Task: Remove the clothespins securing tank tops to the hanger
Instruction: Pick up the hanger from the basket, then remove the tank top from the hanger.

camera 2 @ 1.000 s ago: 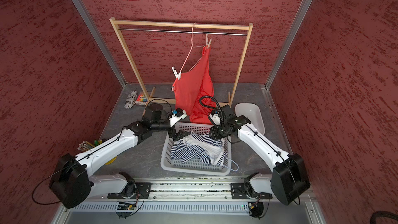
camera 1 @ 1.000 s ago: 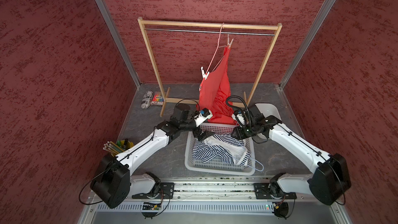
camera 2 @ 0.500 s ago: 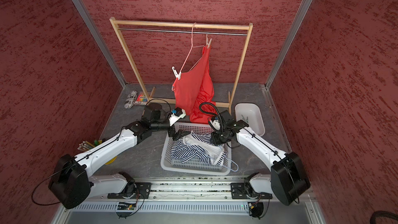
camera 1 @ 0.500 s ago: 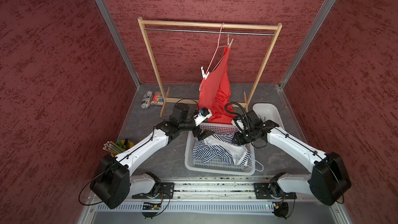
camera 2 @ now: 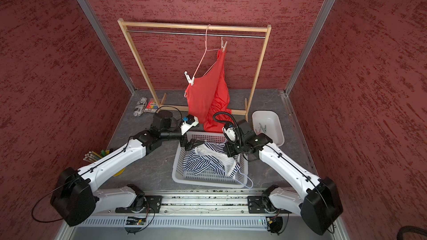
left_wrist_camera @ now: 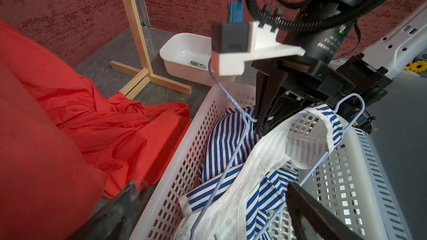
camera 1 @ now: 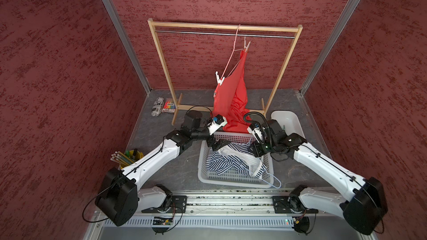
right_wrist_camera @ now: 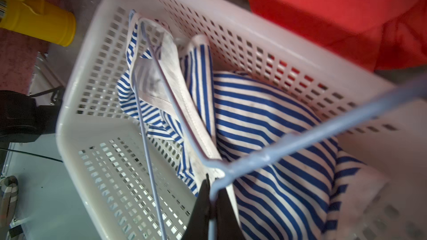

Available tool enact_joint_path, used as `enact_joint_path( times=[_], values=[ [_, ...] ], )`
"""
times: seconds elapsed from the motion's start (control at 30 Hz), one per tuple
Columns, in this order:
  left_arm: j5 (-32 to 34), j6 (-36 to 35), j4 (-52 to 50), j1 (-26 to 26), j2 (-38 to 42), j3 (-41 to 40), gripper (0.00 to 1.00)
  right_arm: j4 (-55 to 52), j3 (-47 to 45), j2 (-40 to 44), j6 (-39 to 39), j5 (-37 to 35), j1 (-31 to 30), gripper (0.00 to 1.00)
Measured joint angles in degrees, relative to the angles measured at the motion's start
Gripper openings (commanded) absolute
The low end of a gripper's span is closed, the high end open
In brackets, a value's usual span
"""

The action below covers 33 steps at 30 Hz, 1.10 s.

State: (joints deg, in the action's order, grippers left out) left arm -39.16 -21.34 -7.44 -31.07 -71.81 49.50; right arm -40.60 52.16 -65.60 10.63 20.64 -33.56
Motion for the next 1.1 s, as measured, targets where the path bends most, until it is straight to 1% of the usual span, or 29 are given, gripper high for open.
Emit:
enact_joint_path(
  times=[0.1,0.2,0.3,0.47,0.53,0.6,0.67,0.77,0.9,1.0,1.1],
  values=[
    [0.63,1.03,-0.04,-0.15,0.42,0.0,1.0,-1.53,5.27,2.45,-1.11,-2.03,-2.21,0.0],
    [4.35,2.58,-0.09,-1.18,2.08,0.0,1.0,-3.96,10.56,3.1,-2.71,-4.72,-3.56,0.0],
    [12.61,4.9,-0.31,-4.52,5.01,0.15,1.0,-6.82,13.79,3.17,-4.02,-8.81,-4.35,0.0],
    [30.12,9.53,-0.46,-13.79,12.72,0.07,1.0,-8.28,12.74,7.06,-4.9,-13.05,-4.61,0.0],
    [35.41,11.39,-0.76,-16.85,15.34,0.0,1.0,-8.09,11.69,9.81,-5.09,-13.55,-4.66,0.0],
    [39.1,14.08,-1.66,-17.92,16.48,0.02,0.97,-7.69,10.91,12.39,-5.4,-13.75,-4.66,0.0],
    [42.25,17.35,-2.67,-17.99,16.17,0.0,0.93,-7.19,10.29,15.21,-6.23,-13.75,-4.66,0.0],
    [46.99,22.16,-2.64,-19.34,15.26,-0.94,0.92,-6.78,9.86,18.18,-7.63,-13.75,-4.66,0.0],
    [54.14,26.47,-1.86,-24.22,14.25,-1.99,0.92,-6.38,9.44,20.22,-9.62,-13.35,-4.76,0.0],
    [60.61,28.41,-1.68,-27.91,11.58,-1.07,0.92,-6.16,8.66,21.14,-10.91,-12.94,-4.92,0.0],
    [66.34,29.55,-0.94,-30.12,8.74,-0.44,0.9,-6.19,8.63,21.38,-12.2,-12.22,-4.94,0.0]
  ],
)
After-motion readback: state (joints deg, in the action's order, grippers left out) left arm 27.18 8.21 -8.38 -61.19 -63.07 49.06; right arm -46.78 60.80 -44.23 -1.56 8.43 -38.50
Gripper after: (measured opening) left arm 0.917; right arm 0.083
